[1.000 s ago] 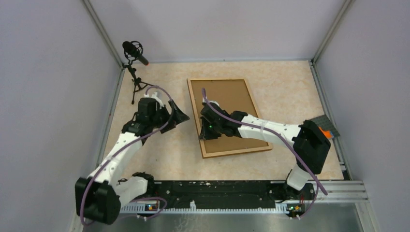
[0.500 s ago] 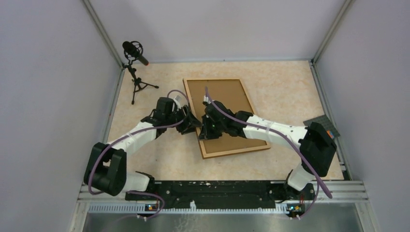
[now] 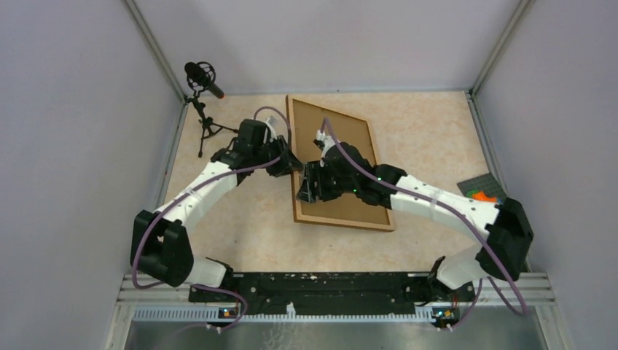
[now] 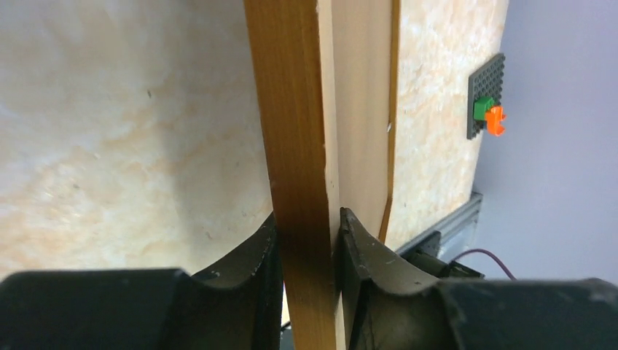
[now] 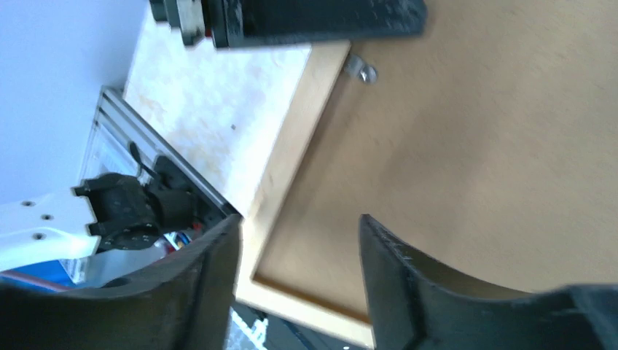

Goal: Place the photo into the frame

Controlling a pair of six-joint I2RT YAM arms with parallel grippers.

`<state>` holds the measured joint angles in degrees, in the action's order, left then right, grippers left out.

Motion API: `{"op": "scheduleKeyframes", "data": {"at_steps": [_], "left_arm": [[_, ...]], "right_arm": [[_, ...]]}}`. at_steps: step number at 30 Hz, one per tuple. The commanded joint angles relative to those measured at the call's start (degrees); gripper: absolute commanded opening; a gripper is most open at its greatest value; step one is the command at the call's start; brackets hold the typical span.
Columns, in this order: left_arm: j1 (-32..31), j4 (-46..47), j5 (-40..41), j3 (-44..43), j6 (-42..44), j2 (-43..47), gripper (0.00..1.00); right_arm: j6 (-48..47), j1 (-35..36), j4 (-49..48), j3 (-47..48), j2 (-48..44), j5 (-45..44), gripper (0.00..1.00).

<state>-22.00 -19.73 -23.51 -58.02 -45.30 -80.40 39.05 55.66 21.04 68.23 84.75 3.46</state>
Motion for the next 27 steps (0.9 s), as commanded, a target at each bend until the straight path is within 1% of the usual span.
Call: {"op": "scheduleKeyframes", "data": {"at_steps": [1, 3, 5, 7, 10, 11, 13, 14, 16, 18, 19, 22, 24, 25, 27], "left_arm": [[-1.0, -7.5, 13.2, -14.2, 19.4, 3.2, 0.00], [-2.1, -11.5, 16.5, -19.5, 24.1, 3.9, 0.00], [-4.1, -14.1, 19.6, -24.8, 29.1, 4.9, 0.00], [-6.6, -14.8, 22.5, -28.2, 34.2, 6.0, 0.00], [-8.9, -17.9, 26.8, -33.3, 38.6, 5.8, 0.00], [-9.2, -19.6, 27.0, -35.0, 39.2, 5.1, 0.00], [-9.4, -22.1, 25.0, -38.1, 40.0, 3.5, 0.00], [-9.5, -22.6, 24.0, -38.9, 40.2, 3.0, 0.00], [-9.9, -23.4, 20.8, -40.5, 40.3, 2.1, 0.00], [-11.4, -23.9, 20.4, -41.6, 41.1, 1.4, 0.00], [-12.9, -24.1, 21.4, -41.8, 42.0, 1.1, 0.00], [-19.1, -25.4, 29.2, -41.9, 44.1, -0.3, 0.00], [-23.1, -25.8, 34.8, -41.8, 44.7, -1.1, 0.00], [-25.3, -25.9, 38.5, -41.8, 44.8, -1.5, 0.00], [-29.5, -26.3, 42.9, -42.4, 44.8, -2.5, 0.00]], "right_arm": [[-7.3, -1.4, 3.5, 3.5, -9.9, -4.0, 0.67], [-8.9, -2.2, 6.8, 5.3, -12.8, -8.0, 0.76], [-10.3, -3.2, 9.3, 6.5, -15.8, -11.0, 0.80], [-11.5, -4.2, 10.6, 6.6, -19.0, -13.4, 0.84], [-12.0, -5.5, 11.3, 5.8, -23.1, -16.2, 0.91], [-11.8, -6.0, 11.5, 5.3, -24.2, -17.1, 0.93], [-9.3, -7.0, 12.2, 4.3, -25.5, -19.2, 0.95], [-7.1, -7.8, 12.5, 3.7, -25.7, -20.5, 0.98], [-2.4, -9.9, 13.4, 2.3, -25.9, -21.8, 0.99], [1.7, -13.2, 13.0, 1.3, -25.9, -18.6, 0.99], [4.4, -15.4, 12.5, 0.7, -25.9, -15.4, 0.99], [12.5, -24.2, 6.4, -3.0, -25.9, -0.1, 0.99], [15.5, -28.7, 3.5, -4.4, -25.2, 6.3, 0.99], [16.0, -30.8, 3.8, -3.9, -24.8, 7.2, 0.99], [16.3, -33.5, 5.6, -2.8, -25.3, 6.6, 0.99]]}}
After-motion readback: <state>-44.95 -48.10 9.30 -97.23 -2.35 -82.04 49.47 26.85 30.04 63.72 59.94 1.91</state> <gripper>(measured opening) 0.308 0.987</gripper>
